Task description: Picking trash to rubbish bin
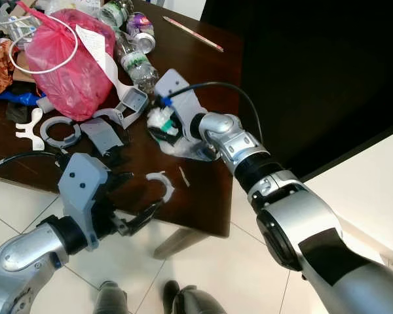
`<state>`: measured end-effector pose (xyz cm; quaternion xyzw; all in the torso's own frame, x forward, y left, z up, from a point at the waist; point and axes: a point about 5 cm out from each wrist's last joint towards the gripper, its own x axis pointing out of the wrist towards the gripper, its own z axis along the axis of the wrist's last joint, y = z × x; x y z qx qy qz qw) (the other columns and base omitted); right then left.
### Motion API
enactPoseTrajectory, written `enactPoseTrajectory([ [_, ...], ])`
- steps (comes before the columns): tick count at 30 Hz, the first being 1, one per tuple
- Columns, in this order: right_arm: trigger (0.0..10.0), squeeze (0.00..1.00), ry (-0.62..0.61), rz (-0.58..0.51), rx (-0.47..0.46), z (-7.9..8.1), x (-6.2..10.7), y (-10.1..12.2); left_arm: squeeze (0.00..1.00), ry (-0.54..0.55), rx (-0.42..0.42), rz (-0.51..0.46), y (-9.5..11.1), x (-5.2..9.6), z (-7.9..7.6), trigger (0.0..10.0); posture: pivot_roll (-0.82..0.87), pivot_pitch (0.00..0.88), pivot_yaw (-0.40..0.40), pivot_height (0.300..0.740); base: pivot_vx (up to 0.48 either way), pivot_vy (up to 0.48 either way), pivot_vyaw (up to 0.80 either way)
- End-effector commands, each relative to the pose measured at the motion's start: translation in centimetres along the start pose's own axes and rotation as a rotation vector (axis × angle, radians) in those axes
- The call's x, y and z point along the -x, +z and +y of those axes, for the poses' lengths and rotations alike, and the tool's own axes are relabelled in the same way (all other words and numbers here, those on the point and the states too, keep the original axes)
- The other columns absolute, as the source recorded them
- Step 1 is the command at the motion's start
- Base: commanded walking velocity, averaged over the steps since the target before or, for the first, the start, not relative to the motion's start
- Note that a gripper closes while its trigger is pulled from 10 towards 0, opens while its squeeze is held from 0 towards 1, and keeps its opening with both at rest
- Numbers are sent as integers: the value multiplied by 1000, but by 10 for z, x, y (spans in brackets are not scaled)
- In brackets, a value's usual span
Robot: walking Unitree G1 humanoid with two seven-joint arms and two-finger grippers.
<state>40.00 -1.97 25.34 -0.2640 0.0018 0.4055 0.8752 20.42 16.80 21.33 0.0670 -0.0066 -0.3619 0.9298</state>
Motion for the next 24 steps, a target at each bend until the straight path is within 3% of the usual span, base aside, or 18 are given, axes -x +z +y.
enactPoseTrajectory([
  [1, 10000, 0, 46, 94, -20, 6, 3, -25, 0, -49, 2, 8, -2, -1, -6, 10000, 274, 214, -235, 740, 0, 0, 0],
  [8, 10000, 0, 129, 141, -25, 10, 6, -34, 0, -53, 2, 6, -2, -3, -5, 10000, 268, 213, -234, 740, 0, 0, 0],
  [9, 0, 0, 162, 150, -28, 13, 6, -36, 0, -54, 2, 5, -2, -3, -5, 10000, 268, 213, -234, 740, 0, 0, 0],
  [12, 0, 0, 190, 143, -40, 16, 7, -38, 0, -56, 2, 3, -2, -4, -5, 10000, 265, 212, -233, 740, 0, 0, 0],
  [19, 0, 0, 162, 32, -177, 9, 9, -29, 0, -61, 3, -8, -1, -6, -3, 10000, 268, 203, -220, 740, 0, 0, 0],
  [21, 0, 0, 167, -60, -266, 4, 13, -22, 0, -67, 3, -17, 0, -7, -2, 10000, 268, 198, -214, 740, 0, 0, 0],
  [22, 0, 0, 167, -60, -266, 4, 13, -22, 0, -67, 3, -17, 0, -7, -2, 10000, 268, 198, -214, 740, 0, 0, 0],
  [24, 0, 0, 169, -200, -395, -5, 20, -13, 0, -77, 10, -37, 2, -9, -2, 10000, 266, 186, -203, 740, 0, 0, 0],
])
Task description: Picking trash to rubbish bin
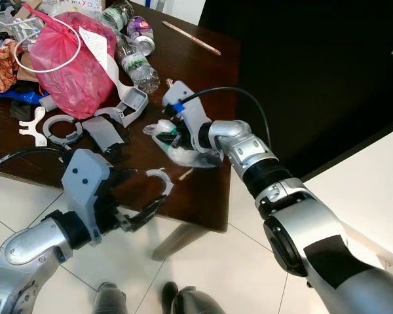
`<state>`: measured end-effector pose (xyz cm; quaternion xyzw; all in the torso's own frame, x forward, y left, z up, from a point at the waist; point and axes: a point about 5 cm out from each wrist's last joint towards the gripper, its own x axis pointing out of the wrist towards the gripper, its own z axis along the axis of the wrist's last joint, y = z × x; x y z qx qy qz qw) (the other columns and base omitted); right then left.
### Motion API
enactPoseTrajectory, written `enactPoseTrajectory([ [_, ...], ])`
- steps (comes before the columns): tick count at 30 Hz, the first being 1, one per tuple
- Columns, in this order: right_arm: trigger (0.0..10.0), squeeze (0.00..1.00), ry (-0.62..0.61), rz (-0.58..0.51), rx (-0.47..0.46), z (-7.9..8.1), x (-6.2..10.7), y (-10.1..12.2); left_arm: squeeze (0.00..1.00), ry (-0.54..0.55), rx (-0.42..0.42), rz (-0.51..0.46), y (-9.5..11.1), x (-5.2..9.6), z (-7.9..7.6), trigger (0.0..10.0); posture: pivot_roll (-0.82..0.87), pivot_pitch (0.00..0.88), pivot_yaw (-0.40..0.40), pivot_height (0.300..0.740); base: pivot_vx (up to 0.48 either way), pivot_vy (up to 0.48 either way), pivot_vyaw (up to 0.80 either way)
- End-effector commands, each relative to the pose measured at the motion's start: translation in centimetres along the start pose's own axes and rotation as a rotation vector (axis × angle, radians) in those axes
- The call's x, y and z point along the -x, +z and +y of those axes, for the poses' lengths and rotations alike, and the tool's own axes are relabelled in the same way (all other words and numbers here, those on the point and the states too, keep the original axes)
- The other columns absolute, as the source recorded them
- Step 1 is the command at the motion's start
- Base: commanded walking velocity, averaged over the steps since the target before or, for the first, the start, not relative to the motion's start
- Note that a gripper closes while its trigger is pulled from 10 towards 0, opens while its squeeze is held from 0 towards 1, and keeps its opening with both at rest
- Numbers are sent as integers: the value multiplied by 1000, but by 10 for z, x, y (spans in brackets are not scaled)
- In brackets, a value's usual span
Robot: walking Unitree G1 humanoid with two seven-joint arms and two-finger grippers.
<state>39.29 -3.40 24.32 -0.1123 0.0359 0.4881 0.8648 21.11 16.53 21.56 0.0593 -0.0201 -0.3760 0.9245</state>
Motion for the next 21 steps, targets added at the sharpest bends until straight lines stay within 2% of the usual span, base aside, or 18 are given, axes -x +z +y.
enactPoseTrajectory([
  [1, 0, 0, 5, -101, -97, -5, 8, 3, 0, -49, 7, -4, -1, -2, -5, 10000, 266, 186, -203, 740, 0, 0, 0],
  [3, 0, 0, -2, -235, -182, -13, 17, 13, 0, -58, 22, -31, 0, -6, -4, 10000, 265, 180, -200, 740, 0, 0, 0],
  [4, 0, 0, -2, -235, -182, -13, 17, 13, 0, -58, 22, -31, 0, -6, -4, 10000, 265, 180, -200, 740, 0, 0, 0],
  [5, 6471, 0, -21, -345, -248, -21, 26, 20, 0, -67, 39, -55, 1, -9, -5, 10000, 262, 176, -197, 740, 0, 0, 0],
  [6, 6471, 0, -21, -345, -248, -21, 26, 20, 0, -67, 39, -55, 1, -9, -5, 10000, 262, 176, -197, 740, 0, 0, 0],
  [7, 6471, 0, -34, -415, -288, -25, 31, 24, 0, -73, 50, -70, 1, -11, -6, 10000, 262, 176, -197, 740, 0, 0, 0],
  [8, 10000, 0, -64, -498, -346, -33, 40, 26, 0, -81, 65, -85, 1, -14, -7, 10000, 259, 171, -192, 740, 0, 0, 0],
  [9, 10000, 0, -103, -564, -401, -41, 49, 26, 0, -88, 78, -95, 0, -16, -7, 10000, 255, 168, -189, 740, 0, 0, 0],
  [10, 10000, 0, -103, -564, -401, -41, 49, 26, 0, -88, 78, -95, 0, -16, -7, 10000, 255, 168, -189, 740, 0, 0, 0],
  [12, 10000, 0, -187, -648, -479, -55, 65, 22, 0, -101, 106, -114, -2, -18, -8, 10000, 251, 164, -185, 740, 0, 0, 0],
  [16, 10000, 0, -475, -749, -560, -87, 102, 12, 0, -132, 125, -112, -6, -20, -9, 10000, 241, 159, -175, 740, 0, 0, 0],
  [17, 10000, 0, -475, -749, -560, -87, 102, 12, 0, -132, 125, -112, -6, -20, -9, 10000, 241, 159, -175, 740, 0, 0, 0],
  [18, 10000, 0, -640, -759, -554, -100, 122, 7, 0, -145, 129, -112, -6, -19, -11, 10000, 241, 159, -175, 740, 0, 0, 0],
  [19, 10000, 0, -640, -759, -554, -100, 122, 7, 0, -145, 129, -112, -6, -19, -11, 10000, 241, 159, -175, 740, 0, 0, 0],
  [20, 10000, 0, -804, -711, -489, -111, 143, 0, 0, -147, 128, -103, -8, -19, -11, 10000, 241, 159, -175, 740, 0, 0, 0],
  [21, 10000, 0, -804, -711, -489, -111, 143, 0, 0, -147, 128, -103, -8, -19, -11, 10000, 241, 159, -175, 740, 0, 0, 0],
])
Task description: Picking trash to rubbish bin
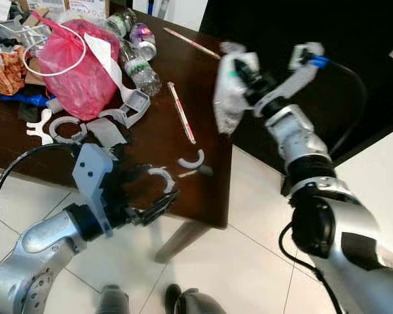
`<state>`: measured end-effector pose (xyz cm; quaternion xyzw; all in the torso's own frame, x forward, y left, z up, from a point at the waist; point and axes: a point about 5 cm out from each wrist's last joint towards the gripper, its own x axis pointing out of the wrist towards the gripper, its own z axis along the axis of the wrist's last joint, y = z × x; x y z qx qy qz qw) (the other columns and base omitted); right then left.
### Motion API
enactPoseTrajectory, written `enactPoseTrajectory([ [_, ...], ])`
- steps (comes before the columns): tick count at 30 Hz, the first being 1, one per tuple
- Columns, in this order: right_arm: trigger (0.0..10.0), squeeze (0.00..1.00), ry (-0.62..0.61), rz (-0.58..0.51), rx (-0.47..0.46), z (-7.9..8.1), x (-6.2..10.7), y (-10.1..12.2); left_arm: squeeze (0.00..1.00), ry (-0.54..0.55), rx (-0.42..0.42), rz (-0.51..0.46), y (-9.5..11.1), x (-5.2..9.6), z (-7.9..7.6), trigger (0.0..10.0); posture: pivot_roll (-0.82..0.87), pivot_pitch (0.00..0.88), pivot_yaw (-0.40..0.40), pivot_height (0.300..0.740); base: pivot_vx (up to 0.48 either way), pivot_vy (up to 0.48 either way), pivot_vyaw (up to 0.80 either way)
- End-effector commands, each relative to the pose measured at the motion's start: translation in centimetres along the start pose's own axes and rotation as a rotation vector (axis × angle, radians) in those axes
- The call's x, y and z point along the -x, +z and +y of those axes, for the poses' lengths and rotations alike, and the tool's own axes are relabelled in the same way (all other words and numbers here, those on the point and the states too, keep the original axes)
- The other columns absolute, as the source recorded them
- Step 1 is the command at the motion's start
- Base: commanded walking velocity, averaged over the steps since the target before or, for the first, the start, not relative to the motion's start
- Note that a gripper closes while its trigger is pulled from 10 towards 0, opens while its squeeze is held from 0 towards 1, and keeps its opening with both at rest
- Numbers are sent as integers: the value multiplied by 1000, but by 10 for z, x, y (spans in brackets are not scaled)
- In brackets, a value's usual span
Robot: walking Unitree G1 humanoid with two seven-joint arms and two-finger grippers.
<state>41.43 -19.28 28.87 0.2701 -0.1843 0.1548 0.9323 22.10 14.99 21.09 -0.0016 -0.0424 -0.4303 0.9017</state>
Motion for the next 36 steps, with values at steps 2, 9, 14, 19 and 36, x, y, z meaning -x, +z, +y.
enactPoseTrajectory([
  [2, 10000, 0, -187, -51, 115, -32, 15, 19, 0, -40, 34, -1, -6, -1, -7, 10000, 236, 160, -168, 740, 0, 0, 0],
  [9, 10000, 0, -436, -35, 374, -72, 41, 40, 0, -41, 40, 15, -10, -1, -7, 10000, 231, 156, -161, 740, 0, 0, 0],
  [14, 10000, 0, -635, 150, 808, -106, 73, 40, 0, -34, 37, 104, -27, -5, -5, 10000, 221, 149, -157, 740, 0, 0, 0],
  [19, 10000, 0, -695, 291, 962, -125, 97, 28, 0, -48, 51, 149, -40, -9, -7, 10000, 213, 144, -154, 740, 0, 0, 0],
  [36, 10000, 0, -995, 997, 762, -174, 291, -96, 0, -55, 125, 349, -103, -11, -12, 10000, 180, 143, -136, 740, 0, 0, -447],
])
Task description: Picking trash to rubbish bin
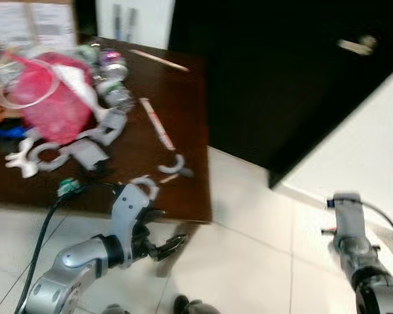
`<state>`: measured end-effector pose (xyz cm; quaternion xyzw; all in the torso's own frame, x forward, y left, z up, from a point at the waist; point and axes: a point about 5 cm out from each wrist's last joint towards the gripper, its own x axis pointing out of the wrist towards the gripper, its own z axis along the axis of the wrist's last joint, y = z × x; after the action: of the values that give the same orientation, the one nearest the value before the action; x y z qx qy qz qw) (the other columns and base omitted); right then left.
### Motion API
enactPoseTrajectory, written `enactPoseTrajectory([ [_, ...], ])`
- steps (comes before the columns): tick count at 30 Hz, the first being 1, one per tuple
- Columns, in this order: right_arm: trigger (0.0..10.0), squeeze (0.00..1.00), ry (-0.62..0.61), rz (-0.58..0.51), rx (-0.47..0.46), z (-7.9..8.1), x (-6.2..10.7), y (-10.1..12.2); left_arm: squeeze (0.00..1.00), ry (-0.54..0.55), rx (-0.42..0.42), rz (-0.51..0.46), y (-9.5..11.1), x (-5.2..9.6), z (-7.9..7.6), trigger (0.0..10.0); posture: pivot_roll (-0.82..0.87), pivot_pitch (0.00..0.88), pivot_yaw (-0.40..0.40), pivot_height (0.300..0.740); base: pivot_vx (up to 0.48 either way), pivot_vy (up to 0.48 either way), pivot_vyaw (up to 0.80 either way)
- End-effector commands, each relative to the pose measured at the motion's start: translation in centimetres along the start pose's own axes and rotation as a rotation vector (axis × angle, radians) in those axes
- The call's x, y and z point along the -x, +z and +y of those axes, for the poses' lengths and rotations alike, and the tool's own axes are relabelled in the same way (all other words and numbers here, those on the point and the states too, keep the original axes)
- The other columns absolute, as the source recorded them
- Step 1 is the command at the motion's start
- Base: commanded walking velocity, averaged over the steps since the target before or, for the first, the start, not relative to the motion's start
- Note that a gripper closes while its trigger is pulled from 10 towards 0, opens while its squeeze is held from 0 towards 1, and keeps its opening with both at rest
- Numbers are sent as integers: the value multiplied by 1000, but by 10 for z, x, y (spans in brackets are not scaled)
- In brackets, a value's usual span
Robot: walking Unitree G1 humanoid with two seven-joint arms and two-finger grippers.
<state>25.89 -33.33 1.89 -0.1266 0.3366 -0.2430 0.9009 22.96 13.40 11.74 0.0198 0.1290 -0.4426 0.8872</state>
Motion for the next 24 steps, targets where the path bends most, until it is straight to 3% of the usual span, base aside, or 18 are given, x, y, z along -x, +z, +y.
enactPoseTrajectory([
  [1, 10000, 0, 0, 70, -5, 1, 3, -20, 0, -13, 17, 37, -13, -5, -3, 10000, 180, 144, -135, 740, 0, 0, -763],
  [6, 10000, 0, 37, 147, 42, 11, 9, -49, 0, 33, 33, 149, -44, -9, 3, 10000, 170, 145, -129, 740, 0, 0, -763],
  [11, 10000, 0, 53, 176, 51, 16, 12, -59, 0, 54, 33, 236, -65, -9, 4, 10000, 166, 145, -126, 740, 0, 0, -763],
  [12, 10000, 0, 72, 198, 68, 21, 15, -68, 0, 88, 52, 308, -87, -7, 6, 10000, 164, 147, -125, 740, 0, 0, -763],
  [16, 10000, 0, 90, 224, 82, 26, 19, -78, 0, 122, 81, 369, -110, -3, 6, 10000, 165, 149, -125, 740, 0, 0, -763],
  [21, 10000, 0, 105, 240, 94, 29, 21, -85, 0, 130, 81, 403, -125, -2, 4, 10000, 165, 153, -124, 740, 0, 0, -763],
  [24, 10000, 0, 110, 247, 102, 30, 23, -88, 0, 87, 50, 325, -115, -10, -1, 10000, 166, 156, -122, 740, 0, 0, -763],
])
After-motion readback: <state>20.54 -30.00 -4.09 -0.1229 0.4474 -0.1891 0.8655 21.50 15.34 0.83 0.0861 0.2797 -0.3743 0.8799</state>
